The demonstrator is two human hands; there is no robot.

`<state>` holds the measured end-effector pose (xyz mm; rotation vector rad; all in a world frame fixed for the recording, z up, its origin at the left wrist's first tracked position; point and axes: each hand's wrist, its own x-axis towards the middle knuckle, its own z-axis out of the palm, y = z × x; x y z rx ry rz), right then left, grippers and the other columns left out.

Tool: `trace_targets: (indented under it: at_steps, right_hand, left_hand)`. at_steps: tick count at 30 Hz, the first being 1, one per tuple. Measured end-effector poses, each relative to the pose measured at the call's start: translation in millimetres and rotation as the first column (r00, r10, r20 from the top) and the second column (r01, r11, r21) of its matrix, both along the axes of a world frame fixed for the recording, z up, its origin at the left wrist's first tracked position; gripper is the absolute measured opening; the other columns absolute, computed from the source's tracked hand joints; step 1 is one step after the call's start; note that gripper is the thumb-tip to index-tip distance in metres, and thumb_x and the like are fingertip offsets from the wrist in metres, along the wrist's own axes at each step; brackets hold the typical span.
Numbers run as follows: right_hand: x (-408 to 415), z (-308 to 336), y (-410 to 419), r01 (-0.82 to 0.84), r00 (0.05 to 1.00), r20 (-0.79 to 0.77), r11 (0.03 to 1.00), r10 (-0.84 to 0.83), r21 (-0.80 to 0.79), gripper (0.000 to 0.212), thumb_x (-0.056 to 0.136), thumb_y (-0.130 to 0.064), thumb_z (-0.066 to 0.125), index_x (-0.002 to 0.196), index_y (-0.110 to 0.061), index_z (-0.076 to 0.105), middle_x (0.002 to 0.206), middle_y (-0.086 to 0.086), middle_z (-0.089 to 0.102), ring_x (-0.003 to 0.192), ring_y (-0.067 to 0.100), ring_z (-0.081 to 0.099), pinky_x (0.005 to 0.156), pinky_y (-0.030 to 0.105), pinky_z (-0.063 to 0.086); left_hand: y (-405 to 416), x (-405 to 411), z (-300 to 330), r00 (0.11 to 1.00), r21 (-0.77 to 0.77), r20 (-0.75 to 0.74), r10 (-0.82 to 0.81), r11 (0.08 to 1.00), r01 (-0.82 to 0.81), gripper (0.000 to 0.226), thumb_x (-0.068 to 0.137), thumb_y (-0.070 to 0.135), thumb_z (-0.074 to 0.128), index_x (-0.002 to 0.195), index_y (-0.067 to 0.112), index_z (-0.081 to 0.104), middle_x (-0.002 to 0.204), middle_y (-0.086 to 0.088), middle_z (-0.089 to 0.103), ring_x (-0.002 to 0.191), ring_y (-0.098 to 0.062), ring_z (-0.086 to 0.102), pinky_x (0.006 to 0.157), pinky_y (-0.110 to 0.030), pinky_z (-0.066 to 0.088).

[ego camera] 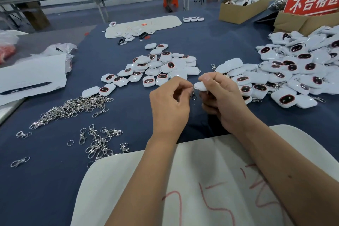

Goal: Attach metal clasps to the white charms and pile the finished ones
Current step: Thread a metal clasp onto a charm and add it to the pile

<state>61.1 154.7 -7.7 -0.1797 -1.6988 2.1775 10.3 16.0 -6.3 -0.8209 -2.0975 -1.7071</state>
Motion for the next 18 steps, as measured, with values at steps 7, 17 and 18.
trace_targets:
  at_steps: [7, 17, 18]
  right_hand:
    - [0, -4, -2, 0.006, 0.998, -0.061, 1.0, -0.005, 0.023, 0.017, 0.092, -0.021, 0.072, 0.104, -0.012, 0.063, 0.069, -0.002, 0.062, 0.058, 0.011, 0.05, 0.046, 0.023, 0.039]
    - [-1, -8, -5, 0.088, 0.993, -0.105, 0.949, -0.058, 0.303, 0.02, 0.097, -0.014, 0.074, 0.105, -0.009, 0.057, 0.069, -0.001, 0.066, 0.051, 0.017, 0.053, 0.045, 0.027, 0.046]
    - [-1, -7, -4, 0.079, 0.992, -0.11, 0.969, -0.055, 0.233, 0.018, 0.097, -0.014, 0.074, 0.106, -0.01, 0.058, 0.07, 0.001, 0.067, 0.054, 0.016, 0.054, 0.046, 0.026, 0.046]
  left_hand:
    - [-4, -5, 1, 0.997, -0.083, 0.082, 0.005, 0.997, 0.002, 0.019, 0.087, -0.002, 0.068, 0.077, 0.014, 0.071, 0.072, 0.009, 0.07, 0.068, -0.01, 0.066, 0.068, -0.03, 0.056]
    - [-12, -10, 3, 0.997, -0.255, 0.072, 0.011, 0.967, 0.008, 0.02, 0.089, 0.001, 0.068, 0.078, 0.017, 0.069, 0.07, 0.01, 0.067, 0.068, -0.007, 0.061, 0.066, -0.022, 0.05]
    - [-8, -7, 3, 0.986, -0.135, 0.168, 0.011, 0.991, 0.012, 0.016, 0.089, 0.002, 0.071, 0.082, 0.017, 0.073, 0.075, 0.01, 0.071, 0.071, -0.006, 0.065, 0.069, -0.019, 0.051]
